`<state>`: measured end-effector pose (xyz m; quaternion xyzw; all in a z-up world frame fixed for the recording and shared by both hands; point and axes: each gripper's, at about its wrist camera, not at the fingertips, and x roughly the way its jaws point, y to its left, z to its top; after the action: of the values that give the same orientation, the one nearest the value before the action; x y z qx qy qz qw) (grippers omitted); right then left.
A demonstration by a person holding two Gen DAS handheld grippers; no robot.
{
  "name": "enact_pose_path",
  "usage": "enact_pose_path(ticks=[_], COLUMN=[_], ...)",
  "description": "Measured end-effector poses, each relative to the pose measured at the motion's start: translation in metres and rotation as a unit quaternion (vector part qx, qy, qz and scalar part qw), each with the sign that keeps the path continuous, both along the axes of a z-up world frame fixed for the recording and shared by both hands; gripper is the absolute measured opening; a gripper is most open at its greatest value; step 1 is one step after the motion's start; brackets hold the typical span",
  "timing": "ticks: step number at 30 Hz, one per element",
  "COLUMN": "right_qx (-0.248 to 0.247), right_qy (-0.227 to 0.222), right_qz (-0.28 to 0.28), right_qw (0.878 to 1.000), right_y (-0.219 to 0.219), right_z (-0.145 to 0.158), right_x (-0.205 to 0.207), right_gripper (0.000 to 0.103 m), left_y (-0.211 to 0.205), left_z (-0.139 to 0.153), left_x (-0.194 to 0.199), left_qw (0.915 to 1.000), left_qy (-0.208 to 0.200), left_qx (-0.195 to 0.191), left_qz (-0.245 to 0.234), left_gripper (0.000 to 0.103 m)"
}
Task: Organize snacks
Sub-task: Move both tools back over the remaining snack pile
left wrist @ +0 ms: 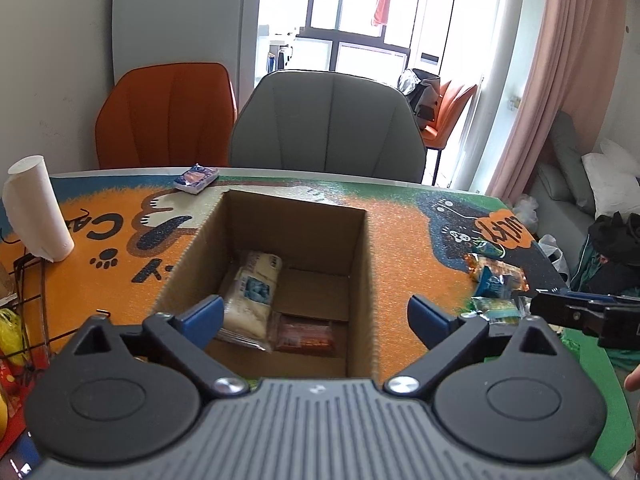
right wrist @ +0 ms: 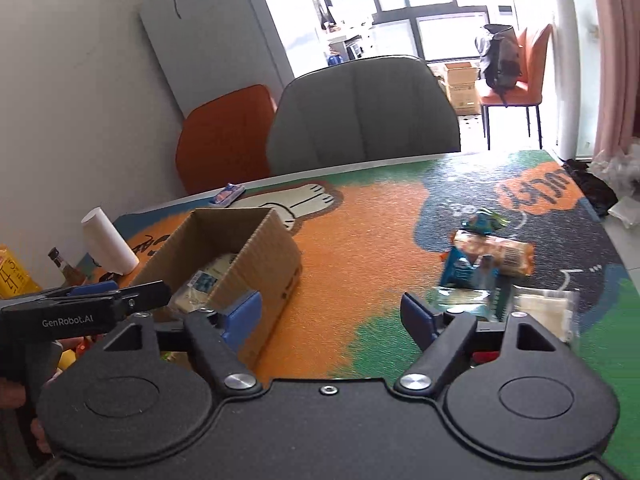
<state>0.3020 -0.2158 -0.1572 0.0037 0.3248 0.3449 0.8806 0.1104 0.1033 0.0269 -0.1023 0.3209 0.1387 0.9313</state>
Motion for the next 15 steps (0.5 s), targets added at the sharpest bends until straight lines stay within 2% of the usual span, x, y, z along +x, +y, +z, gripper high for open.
enact_pose_path(ticks=[4, 6, 15], right_qx=[0.0, 0.0, 0.003], right_qy=[-0.007, -0.008, -0.003], right_qz=[-0.015, -0.023, -0.068], right_qw=[1.0, 1.0, 0.998], right_y=[-0.021, -0.031, -0.076], right_z=[0.002, 0.002, -0.007], right_x=[-0.002, -0.002, 0.005], right_gripper=[0.094, 0.097, 0.097], left_y=[-0.018, -0.026, -0.068], left_z=[0.0, -0.001, -0.007], left_x=[0.002, 0.003, 0.013], left_qw=[0.9999, 0.9998, 0.9973], left_qy=[0.0, -0.001, -0.008], left_qx=[-0.002, -0.005, -0.023], left_qz=[-0.013, -0.022, -0.07], left_gripper=[0.098, 0.098, 0.098])
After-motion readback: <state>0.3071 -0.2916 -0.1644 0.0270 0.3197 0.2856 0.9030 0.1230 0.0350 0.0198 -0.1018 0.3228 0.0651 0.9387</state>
